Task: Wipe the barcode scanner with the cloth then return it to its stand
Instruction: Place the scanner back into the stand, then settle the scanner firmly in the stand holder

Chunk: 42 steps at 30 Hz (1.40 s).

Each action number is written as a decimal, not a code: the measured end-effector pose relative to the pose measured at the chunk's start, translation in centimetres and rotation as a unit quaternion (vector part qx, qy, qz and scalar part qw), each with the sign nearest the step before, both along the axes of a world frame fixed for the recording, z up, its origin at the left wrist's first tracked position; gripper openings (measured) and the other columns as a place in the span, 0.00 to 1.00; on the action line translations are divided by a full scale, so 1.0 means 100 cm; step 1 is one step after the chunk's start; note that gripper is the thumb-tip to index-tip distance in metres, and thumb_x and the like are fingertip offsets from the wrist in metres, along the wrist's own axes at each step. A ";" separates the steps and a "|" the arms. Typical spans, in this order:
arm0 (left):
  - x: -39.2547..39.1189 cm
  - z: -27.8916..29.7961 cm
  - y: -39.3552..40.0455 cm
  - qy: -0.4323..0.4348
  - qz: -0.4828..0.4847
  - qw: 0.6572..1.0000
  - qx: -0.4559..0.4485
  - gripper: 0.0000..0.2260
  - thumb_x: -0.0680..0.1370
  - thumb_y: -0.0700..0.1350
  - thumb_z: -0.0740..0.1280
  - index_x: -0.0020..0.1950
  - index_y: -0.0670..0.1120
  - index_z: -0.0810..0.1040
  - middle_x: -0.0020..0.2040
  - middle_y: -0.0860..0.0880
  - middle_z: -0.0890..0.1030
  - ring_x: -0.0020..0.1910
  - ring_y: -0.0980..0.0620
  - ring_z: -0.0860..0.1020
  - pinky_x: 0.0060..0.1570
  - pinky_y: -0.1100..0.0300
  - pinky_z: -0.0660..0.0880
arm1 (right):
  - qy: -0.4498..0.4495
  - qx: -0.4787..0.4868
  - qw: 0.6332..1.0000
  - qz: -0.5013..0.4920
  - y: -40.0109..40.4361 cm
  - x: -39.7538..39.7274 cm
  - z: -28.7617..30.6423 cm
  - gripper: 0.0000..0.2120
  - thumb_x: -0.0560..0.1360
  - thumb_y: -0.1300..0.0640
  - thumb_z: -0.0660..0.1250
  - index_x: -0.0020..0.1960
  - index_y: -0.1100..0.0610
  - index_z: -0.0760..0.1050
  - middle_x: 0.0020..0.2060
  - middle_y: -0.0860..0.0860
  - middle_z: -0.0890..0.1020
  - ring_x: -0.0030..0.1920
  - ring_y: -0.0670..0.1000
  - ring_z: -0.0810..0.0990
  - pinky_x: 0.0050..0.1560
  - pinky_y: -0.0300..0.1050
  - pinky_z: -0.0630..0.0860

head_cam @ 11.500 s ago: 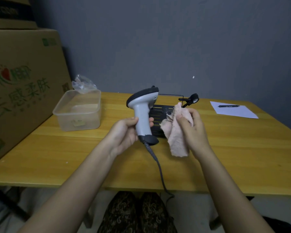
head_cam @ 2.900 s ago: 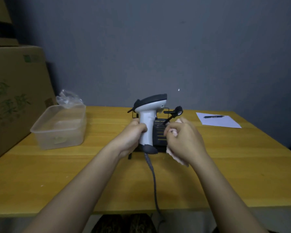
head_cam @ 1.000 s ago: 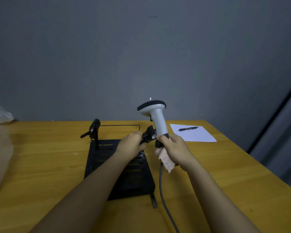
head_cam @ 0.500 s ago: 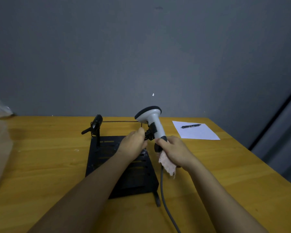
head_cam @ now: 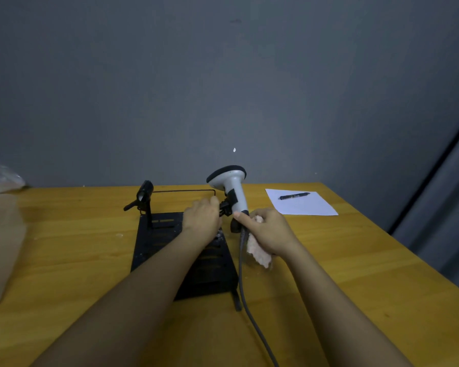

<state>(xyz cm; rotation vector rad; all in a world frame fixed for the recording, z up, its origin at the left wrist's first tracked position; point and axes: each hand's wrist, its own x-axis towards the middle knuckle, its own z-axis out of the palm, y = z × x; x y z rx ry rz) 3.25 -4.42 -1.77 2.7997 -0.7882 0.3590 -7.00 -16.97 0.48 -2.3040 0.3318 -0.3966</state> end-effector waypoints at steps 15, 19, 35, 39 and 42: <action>-0.045 0.053 0.021 0.001 0.050 0.999 -0.015 0.18 0.77 0.45 0.64 0.65 0.43 0.64 0.62 0.41 0.71 0.61 0.41 0.71 0.50 0.53 0.72 | -0.164 0.005 0.983 -0.080 0.020 -0.048 0.048 0.13 0.75 0.46 0.65 0.49 0.55 0.79 0.51 0.51 0.72 0.49 0.48 0.72 0.43 0.40 0.65; -0.065 0.076 0.054 -0.015 0.048 0.996 -0.069 0.15 0.79 0.44 0.61 0.64 0.42 0.65 0.62 0.40 0.71 0.60 0.40 0.71 0.47 0.52 0.68 | -0.203 0.040 0.977 -0.050 0.044 -0.058 0.068 0.07 0.74 0.48 0.67 0.44 0.51 0.76 0.49 0.52 0.74 0.46 0.47 0.73 0.39 0.32 0.65; -0.080 0.102 0.290 0.006 0.149 0.960 -0.236 0.15 0.79 0.45 0.60 0.65 0.43 0.70 0.65 0.41 0.73 0.61 0.41 0.75 0.61 0.49 0.71 | -0.036 0.229 0.947 0.225 0.239 -0.006 0.075 0.17 0.65 0.61 0.61 0.49 0.44 0.71 0.62 0.57 0.69 0.43 0.60 0.78 0.22 0.40 0.73; -0.071 0.095 0.343 0.003 0.191 0.952 -0.238 0.15 0.79 0.45 0.60 0.64 0.44 0.72 0.64 0.42 0.75 0.61 0.42 0.75 0.60 0.48 0.73 | -0.072 0.229 0.942 0.235 0.288 0.026 0.069 0.18 0.72 0.65 0.62 0.58 0.49 0.70 0.61 0.56 0.71 0.40 0.54 0.79 0.21 0.40 0.74; -0.062 0.091 0.371 -0.006 0.212 0.945 -0.249 0.14 0.77 0.42 0.60 0.62 0.44 0.74 0.63 0.41 0.76 0.61 0.41 0.75 0.61 0.50 0.72 | -0.115 0.236 0.936 0.234 0.319 0.046 0.062 0.21 0.73 0.68 0.62 0.64 0.53 0.67 0.54 0.54 0.74 0.32 0.43 0.77 0.28 0.37 0.76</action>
